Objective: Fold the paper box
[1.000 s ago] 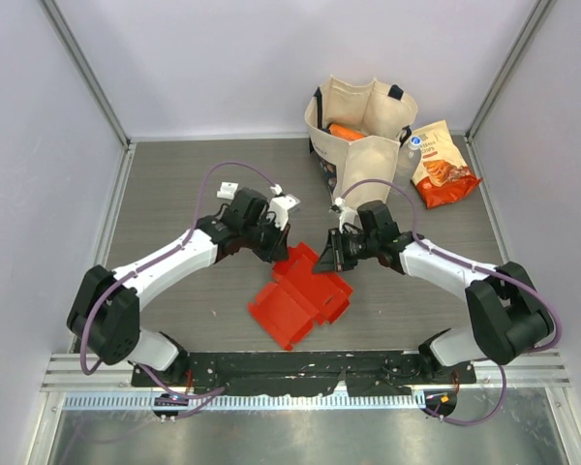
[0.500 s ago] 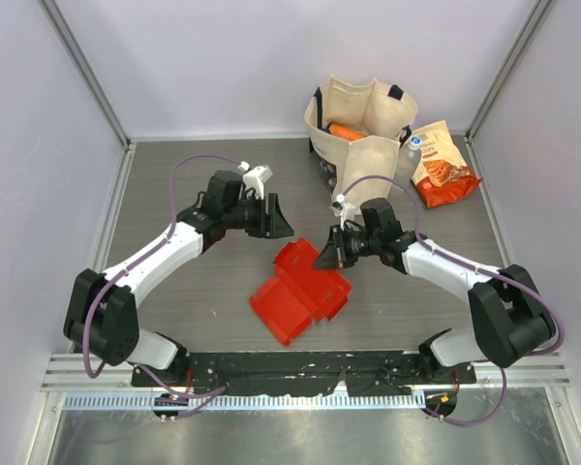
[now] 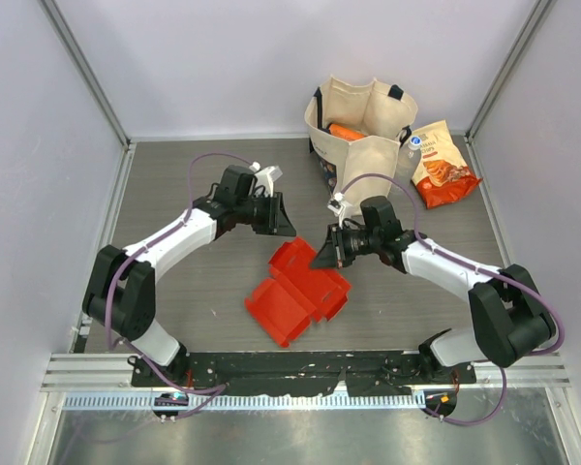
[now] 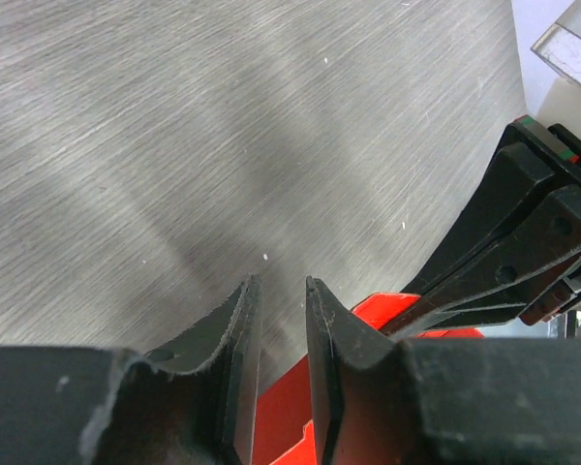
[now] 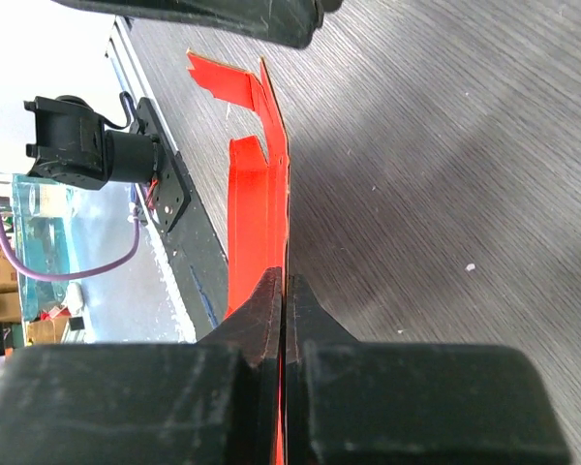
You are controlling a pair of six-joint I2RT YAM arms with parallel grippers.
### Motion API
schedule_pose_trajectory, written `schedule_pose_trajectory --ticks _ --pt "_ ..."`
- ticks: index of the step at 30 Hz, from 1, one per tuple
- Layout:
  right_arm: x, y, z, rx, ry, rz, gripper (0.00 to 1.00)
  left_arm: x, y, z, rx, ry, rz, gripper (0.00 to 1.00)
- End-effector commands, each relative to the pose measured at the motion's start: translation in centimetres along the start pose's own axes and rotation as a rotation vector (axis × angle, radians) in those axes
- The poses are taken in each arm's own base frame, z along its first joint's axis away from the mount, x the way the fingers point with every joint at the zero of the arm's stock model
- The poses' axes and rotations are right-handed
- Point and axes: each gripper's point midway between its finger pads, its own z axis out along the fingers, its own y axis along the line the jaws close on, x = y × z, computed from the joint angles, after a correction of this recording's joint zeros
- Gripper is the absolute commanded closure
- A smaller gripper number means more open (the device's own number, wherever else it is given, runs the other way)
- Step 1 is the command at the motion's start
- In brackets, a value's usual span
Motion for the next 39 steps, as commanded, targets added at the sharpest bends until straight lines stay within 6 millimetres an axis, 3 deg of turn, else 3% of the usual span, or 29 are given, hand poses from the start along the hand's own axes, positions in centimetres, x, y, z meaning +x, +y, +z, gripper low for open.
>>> schedule_pose_trajectory --ticks 1,10,15,22,26,32,34,39 --pt "-3.0 2.0 0.0 -0.050 -0.053 -0.083 0.99 -0.9 -2.3 -0.7 0.085 -0.015 0.043 0.73" --pt "-4.8 1.3 1.1 -0.013 -0.062 -0.064 1.00 -0.2 -3.1 -1.1 0.108 0.008 0.067 0.78" --pt "-4.9 1.5 1.6 -0.034 -0.027 -0.045 1.00 0.4 -3.7 -1.6 0.109 0.006 0.077 0.67" --pt "-5.3 4.2 2.0 -0.132 0.037 -0.120 1.00 0.9 -3.1 -1.2 0.070 0.002 0.072 0.66" --pt "-5.7 3.6 2.7 -0.118 0.034 -0.120 1.00 1.1 -4.0 -1.2 0.120 0.024 0.072 0.61" --pt "-6.0 3.0 3.3 -0.116 0.048 -0.121 1.00 0.5 -3.8 -3.0 0.069 -0.010 0.117 0.59" --pt "-5.8 2.7 3.3 -0.107 0.054 -0.129 1.00 0.0 -2.8 -3.9 0.036 -0.042 0.091 0.59" --pt "-5.3 2.9 3.2 -0.124 0.069 -0.125 1.00 0.0 -2.3 -5.6 0.070 -0.064 0.062 0.65"
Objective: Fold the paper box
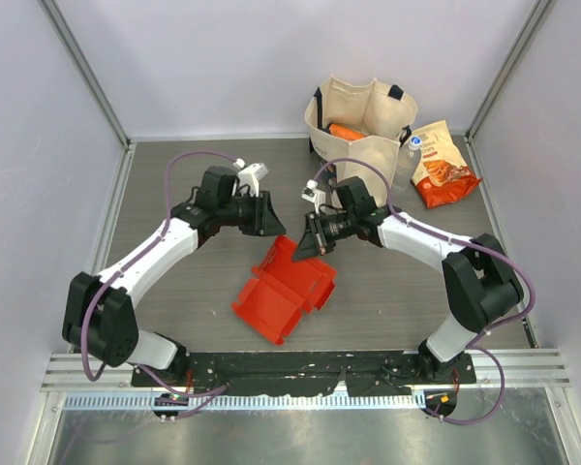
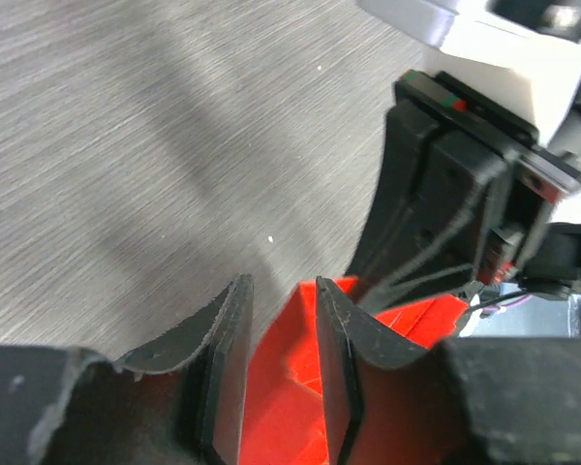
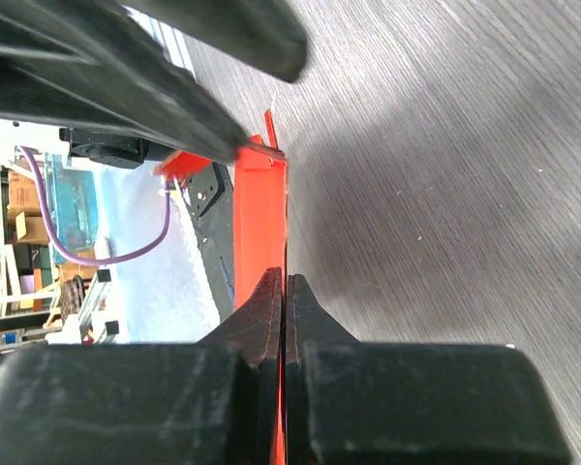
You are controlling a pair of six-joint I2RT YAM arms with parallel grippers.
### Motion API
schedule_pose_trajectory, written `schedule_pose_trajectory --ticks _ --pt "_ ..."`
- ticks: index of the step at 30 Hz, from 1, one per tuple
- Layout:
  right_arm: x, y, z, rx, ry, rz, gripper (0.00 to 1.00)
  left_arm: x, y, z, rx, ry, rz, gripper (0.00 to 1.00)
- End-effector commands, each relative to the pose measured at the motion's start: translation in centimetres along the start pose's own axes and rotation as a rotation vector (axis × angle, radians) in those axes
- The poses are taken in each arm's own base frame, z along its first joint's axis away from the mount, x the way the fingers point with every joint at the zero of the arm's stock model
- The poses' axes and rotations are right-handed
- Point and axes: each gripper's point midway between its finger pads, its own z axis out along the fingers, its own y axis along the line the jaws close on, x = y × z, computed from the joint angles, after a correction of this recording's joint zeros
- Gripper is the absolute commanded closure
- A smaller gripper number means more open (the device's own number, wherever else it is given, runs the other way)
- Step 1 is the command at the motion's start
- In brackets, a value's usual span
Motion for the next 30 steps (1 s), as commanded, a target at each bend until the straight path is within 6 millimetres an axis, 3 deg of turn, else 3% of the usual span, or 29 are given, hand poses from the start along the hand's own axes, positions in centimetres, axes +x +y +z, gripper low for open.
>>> schedule_pose_trajectory --ticks 1,7,11,14,16,22,27,30 --pt "-2.4 0.8 -0.3 -0.012 -0.059 -0.095 1.00 0.1 -2.1 -2.0 0.106 0.003 0.001 0.67" --pt "-2.4 1.4 -0.6 -0.021 -0.060 -0.115 1.00 0.5 -0.8 -2.2 0.024 0.008 -0.024 0.77" --pt "-2.2 1.3 -0.5 -0.015 -0.054 -0.112 0.99 -0.6 -0.2 -2.8 -0.023 -0.076 -0.041 0.72" --pt "-1.9 1.4 -0.3 -0.017 -0.043 -0.115 1.00 -0.8 -1.2 -2.7 0.047 -0.065 -0.021 0.60" --pt "-2.0 1.3 -0.2 -0.012 -0.043 -0.119 1.00 -0.4 -2.1 -2.4 0.114 -0.025 -0.018 0.58" --pt "-2.9 0.9 0.2 0.013 -0.054 -0.113 1.00 -0.6 -2.4 -1.9 0.149 -0.010 -0.004 0.72" --pt "-2.9 0.4 0.5 0.020 -0.047 -0.098 1.00 -0.5 -3.4 -1.7 0.195 0.002 -0.001 0.73" --pt "-2.9 0.6 0.6 0.017 -0.046 -0.102 1.00 -0.1 -4.3 -1.3 0.222 0.016 0.006 0.69"
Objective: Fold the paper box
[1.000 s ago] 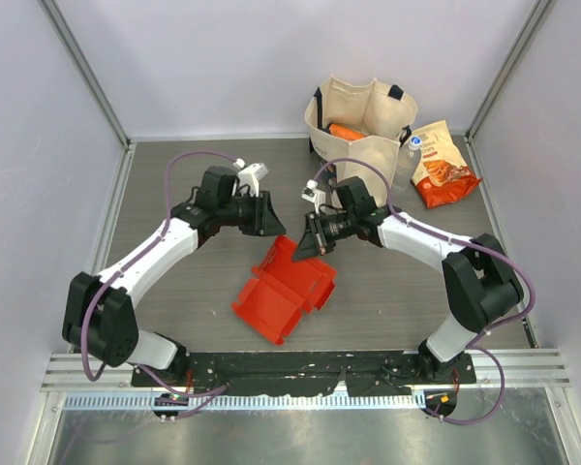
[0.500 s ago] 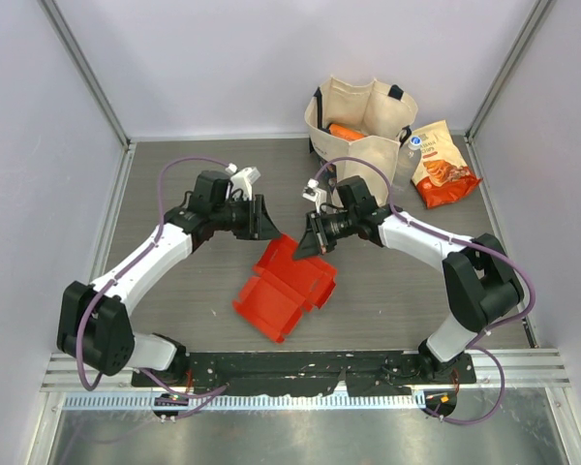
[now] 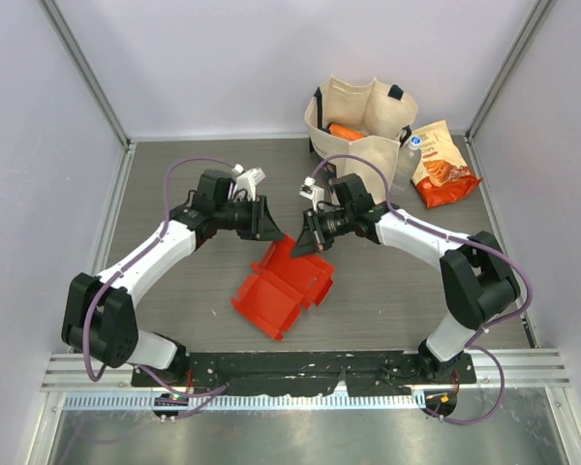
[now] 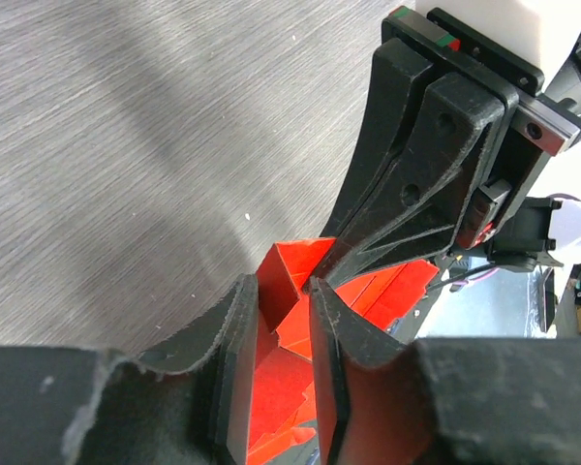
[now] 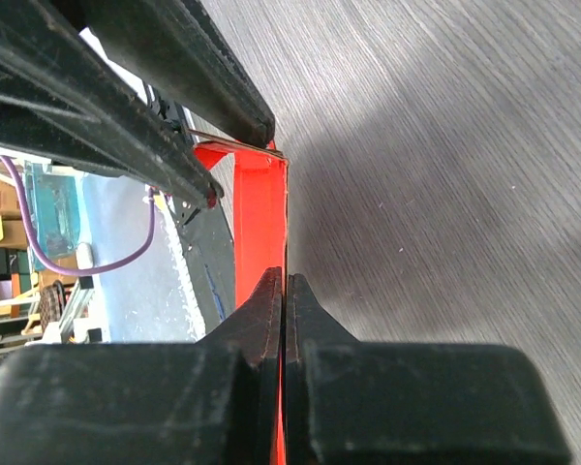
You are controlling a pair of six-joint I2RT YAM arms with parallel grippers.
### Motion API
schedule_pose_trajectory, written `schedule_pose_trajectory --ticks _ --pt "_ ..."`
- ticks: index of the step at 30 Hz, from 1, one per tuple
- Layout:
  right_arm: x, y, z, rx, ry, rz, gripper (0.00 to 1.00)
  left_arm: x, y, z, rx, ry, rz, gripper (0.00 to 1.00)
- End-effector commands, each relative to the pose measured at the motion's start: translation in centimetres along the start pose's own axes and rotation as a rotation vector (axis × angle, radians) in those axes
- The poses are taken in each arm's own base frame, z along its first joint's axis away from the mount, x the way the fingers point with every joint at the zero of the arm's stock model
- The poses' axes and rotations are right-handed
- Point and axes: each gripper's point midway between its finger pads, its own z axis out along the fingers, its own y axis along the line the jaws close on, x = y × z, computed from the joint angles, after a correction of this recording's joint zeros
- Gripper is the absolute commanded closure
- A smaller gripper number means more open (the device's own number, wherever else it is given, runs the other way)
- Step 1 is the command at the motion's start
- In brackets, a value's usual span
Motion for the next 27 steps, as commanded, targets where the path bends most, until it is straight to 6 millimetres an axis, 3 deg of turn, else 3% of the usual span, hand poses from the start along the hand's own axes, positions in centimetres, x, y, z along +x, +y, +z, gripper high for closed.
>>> schedule_pose_trajectory --ticks 1,6,10,13,16,19,20,21,23,27 --pt "-2.0 0.9 0.2 -0.010 -0.040 -0.067 0.99 -1.1 -3.7 0.4 0.133 -0.007 0.050 0.67" --pt "-2.0 1.3 0.2 -0.018 -0.050 -0.075 1.00 -0.4 -4.7 1.9 0.171 -0.003 0.035 0.65" --pt "-2.3 1.7 0.1 -0.027 -0.071 -0.086 1.00 0.3 -4.0 2.9 0.190 -0.019 -0.015 0.64" --pt "-2.3 1.5 0.0 -0.014 -0.067 -0.084 1.00 -0.6 -3.6 2.4 0.142 -0.058 0.017 0.58" --pt "-2.2 0.9 -0.1 0.022 -0.069 -0.076 1.00 -1.6 -3.4 0.7 0.104 -0.111 0.029 0.56" --pt "-2.0 0.4 -0.3 0.042 -0.070 -0.062 1.00 -2.9 -1.7 -2.0 -0.012 -0.217 0.025 0.56" --pt "-1.9 0.4 -0.4 0.041 -0.073 -0.063 1.00 -3.3 0.6 -3.1 -0.120 -0.258 -0.005 0.54" --pt "-1.7 0.4 -0.5 0.043 -0.073 -0.061 1.00 -3.6 1.1 -4.6 -0.162 -0.299 -0.006 0.53" --pt "-1.7 0.8 -0.6 0.024 -0.079 -0.059 1.00 -3.4 4.0 -6.4 -0.258 -0.332 -0.071 0.50" --pt "-1.3 1.3 -0.6 -0.018 -0.081 -0.061 0.99 -1.3 6.8 -6.7 -0.321 -0.260 -0.198 0.53"
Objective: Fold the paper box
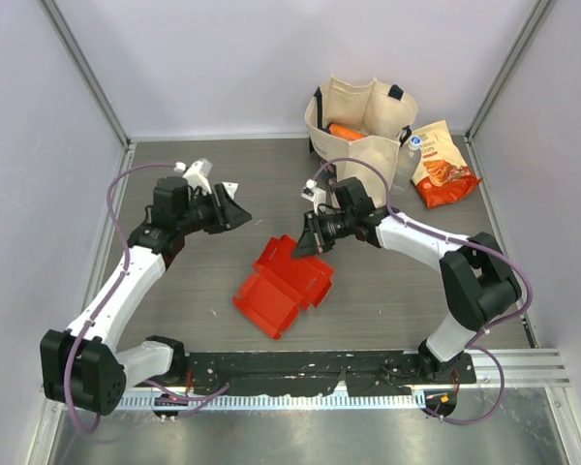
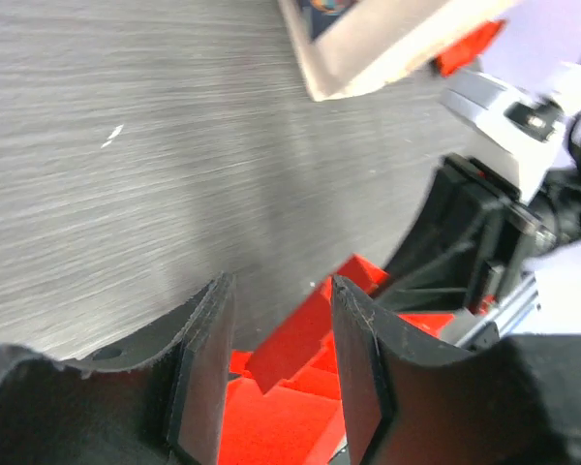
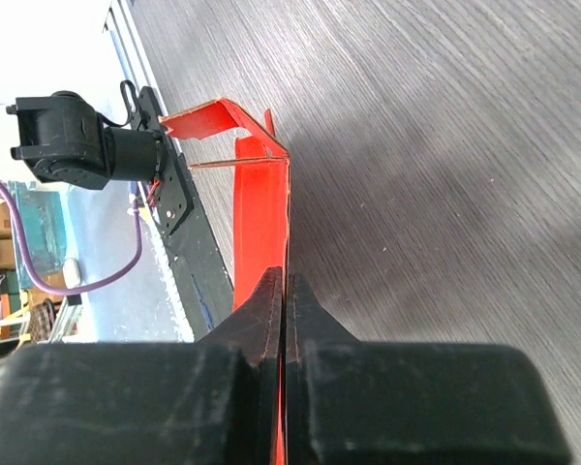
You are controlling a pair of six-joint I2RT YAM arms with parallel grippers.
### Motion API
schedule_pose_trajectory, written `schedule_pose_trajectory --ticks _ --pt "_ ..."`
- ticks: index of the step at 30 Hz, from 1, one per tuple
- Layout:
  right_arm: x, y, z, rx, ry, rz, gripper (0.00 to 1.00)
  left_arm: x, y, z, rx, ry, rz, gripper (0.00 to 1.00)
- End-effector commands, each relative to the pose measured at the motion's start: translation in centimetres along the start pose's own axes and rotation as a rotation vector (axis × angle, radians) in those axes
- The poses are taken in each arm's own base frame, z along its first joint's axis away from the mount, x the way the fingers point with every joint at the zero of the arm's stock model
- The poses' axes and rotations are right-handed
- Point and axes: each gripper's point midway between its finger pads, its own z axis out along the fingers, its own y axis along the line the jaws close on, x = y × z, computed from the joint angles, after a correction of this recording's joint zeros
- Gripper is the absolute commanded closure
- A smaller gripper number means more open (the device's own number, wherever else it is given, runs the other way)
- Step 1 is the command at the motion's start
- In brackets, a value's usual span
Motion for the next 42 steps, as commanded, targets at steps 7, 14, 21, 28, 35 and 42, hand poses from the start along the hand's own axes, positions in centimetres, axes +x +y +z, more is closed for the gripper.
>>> schedule_pose_trajectory --ticks 7,14,21,28,35,42 --pt "-2.3 2.3 -1.6 -0.066 -0.091 -0.084 1.00 6.6 5.6 1.3 -0.135 0.296 -0.193 0.53" --pt "-2.6 2.2 -1.6 -0.068 -0.101 -0.086 1.00 7.8 7.1 2.4 -0.174 0.346 -0.194 0.59" --pt "-3.0 2.1 -1.6 -0.061 -0.111 -0.086 0.99 8.7 5.7 3.6 -0.111 0.401 -0.163 0.76" --pt "-3.3 1.6 -1.2 -0.041 -0.127 -0.056 1.00 7.8 2.9 1.8 -0.048 0.347 -0.112 0.82" --pt "-4.5 1.7 -0.9 -0.046 -0.184 -0.017 1.00 9.6 0.3 2.9 0.066 0.421 -0.190 0.80" --pt "-4.3 0.3 -0.8 0.022 -0.175 -0.018 1.00 10.5 1.8 4.2 0.024 0.357 -0.218 0.83"
